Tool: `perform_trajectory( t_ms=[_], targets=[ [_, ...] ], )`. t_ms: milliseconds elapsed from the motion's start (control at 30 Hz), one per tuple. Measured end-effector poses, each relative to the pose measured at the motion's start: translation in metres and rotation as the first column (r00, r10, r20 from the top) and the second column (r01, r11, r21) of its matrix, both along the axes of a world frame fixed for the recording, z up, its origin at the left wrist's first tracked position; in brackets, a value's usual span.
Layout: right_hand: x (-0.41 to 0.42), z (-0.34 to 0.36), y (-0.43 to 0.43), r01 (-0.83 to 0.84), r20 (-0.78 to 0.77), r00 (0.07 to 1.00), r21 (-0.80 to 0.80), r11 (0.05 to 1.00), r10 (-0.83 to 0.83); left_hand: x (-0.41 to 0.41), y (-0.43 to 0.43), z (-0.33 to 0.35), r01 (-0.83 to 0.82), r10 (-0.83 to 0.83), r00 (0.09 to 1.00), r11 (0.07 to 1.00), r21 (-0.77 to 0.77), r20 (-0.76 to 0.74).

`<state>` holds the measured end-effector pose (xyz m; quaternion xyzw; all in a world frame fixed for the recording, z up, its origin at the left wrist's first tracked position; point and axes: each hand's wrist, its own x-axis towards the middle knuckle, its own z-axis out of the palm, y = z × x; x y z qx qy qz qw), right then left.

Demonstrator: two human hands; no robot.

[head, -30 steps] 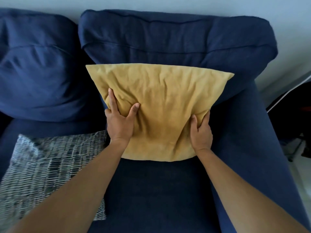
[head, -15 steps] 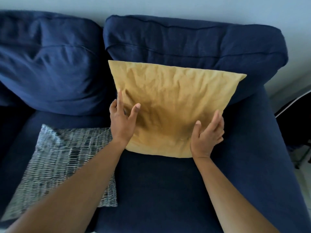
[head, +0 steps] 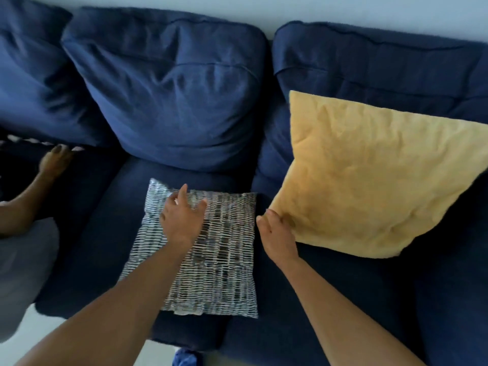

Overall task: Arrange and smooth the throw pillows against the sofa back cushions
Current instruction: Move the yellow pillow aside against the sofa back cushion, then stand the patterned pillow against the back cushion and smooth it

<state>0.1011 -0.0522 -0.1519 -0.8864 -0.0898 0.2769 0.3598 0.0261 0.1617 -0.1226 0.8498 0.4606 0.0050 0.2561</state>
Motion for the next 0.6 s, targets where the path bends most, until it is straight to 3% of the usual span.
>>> perform_trajectory(
  t_ms=[100, 233, 300, 367, 433, 500, 600],
  targets=[
    [-0.013, -0.034, 0.039, 0.177, -0.298, 0.932, -0.115, 0.977, -0.204, -0.035, 0.057, -0.018, -0.053, 0.043, 0.985, 0.997, -0.052, -0.169],
    [-0.02, -0.066, 0.058, 0.343, -0.412, 0.819, -0.208, 0.916, -0.4, -0.063, 0.105, -0.043, -0.107, 0.027, 0.95, 0.964, -0.245, -0.312],
    [-0.021, -0.074, 0.07, 0.426, -0.451, 0.758, -0.204, 0.881, -0.471, -0.069, 0.125, -0.057, -0.143, 0.037, 0.969, 0.889, -0.434, -0.245],
    [-0.022, -0.076, 0.083, 0.516, -0.453, 0.708, -0.19, 0.835, -0.541, -0.07, 0.133, -0.066, -0.139, 0.101, 0.99, 0.749, -0.647, -0.096],
    [-0.023, -0.07, 0.099, 0.602, -0.449, 0.681, -0.105, 0.791, -0.578, -0.068, 0.135, -0.069, -0.1, 0.156, 0.988, 0.671, -0.734, 0.008],
    [-0.022, -0.059, 0.114, 0.634, -0.404, 0.705, -0.009, 0.773, -0.583, -0.061, 0.138, -0.067, -0.097, 0.205, 0.977, 0.68, -0.727, 0.061],
    [-0.021, -0.036, 0.137, 0.623, -0.207, 0.778, 0.126, 0.772, -0.593, -0.051, 0.15, -0.053, -0.075, 0.281, 0.936, 0.746, -0.661, 0.211]
  ],
)
